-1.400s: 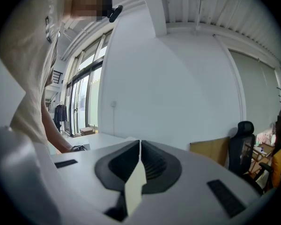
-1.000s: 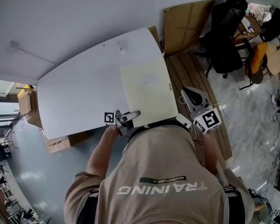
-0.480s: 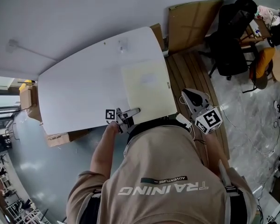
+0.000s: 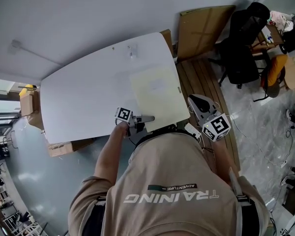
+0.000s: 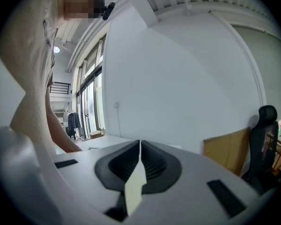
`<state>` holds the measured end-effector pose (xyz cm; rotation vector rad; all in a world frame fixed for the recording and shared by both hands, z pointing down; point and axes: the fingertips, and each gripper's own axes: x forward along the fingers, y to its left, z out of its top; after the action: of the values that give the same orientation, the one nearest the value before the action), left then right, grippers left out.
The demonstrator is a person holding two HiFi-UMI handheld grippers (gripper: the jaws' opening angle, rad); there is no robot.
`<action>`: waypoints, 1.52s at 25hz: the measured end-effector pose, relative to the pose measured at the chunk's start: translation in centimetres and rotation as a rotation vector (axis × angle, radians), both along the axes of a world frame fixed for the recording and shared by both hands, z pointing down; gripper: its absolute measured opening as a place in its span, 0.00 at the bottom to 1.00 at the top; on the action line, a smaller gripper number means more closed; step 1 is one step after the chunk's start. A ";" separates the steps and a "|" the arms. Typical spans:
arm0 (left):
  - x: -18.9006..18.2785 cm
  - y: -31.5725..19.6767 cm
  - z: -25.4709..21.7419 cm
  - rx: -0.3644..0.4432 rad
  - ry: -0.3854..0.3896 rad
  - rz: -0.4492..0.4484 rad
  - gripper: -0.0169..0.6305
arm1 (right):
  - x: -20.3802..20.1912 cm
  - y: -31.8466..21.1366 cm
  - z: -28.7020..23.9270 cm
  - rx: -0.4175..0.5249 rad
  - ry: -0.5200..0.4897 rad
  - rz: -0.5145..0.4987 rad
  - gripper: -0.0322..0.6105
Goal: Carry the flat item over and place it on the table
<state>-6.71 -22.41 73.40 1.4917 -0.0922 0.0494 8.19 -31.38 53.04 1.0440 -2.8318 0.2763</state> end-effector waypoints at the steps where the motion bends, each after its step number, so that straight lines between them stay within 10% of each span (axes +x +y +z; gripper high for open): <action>1: -0.3 -0.3 0.4 0.003 -0.020 0.000 0.50 | -0.3 0.0 -0.1 0.003 -0.003 0.001 0.07; 21: -3.3 -1.8 3.0 0.003 -0.645 0.005 0.89 | -1.1 1.3 0.7 -0.021 -0.030 0.003 0.07; 28: -4.8 -2.2 1.2 0.071 -0.667 -0.076 0.91 | -1.4 2.0 0.7 -0.013 -0.044 -0.003 0.07; 38: -8.3 -5.7 -7.8 0.540 -0.636 -0.370 0.91 | -1.6 1.4 -0.2 0.021 -0.015 -0.006 0.07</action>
<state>-15.05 -28.12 65.60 1.9231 -0.9539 0.2120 6.63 -29.93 52.80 1.0413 -2.8573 0.2551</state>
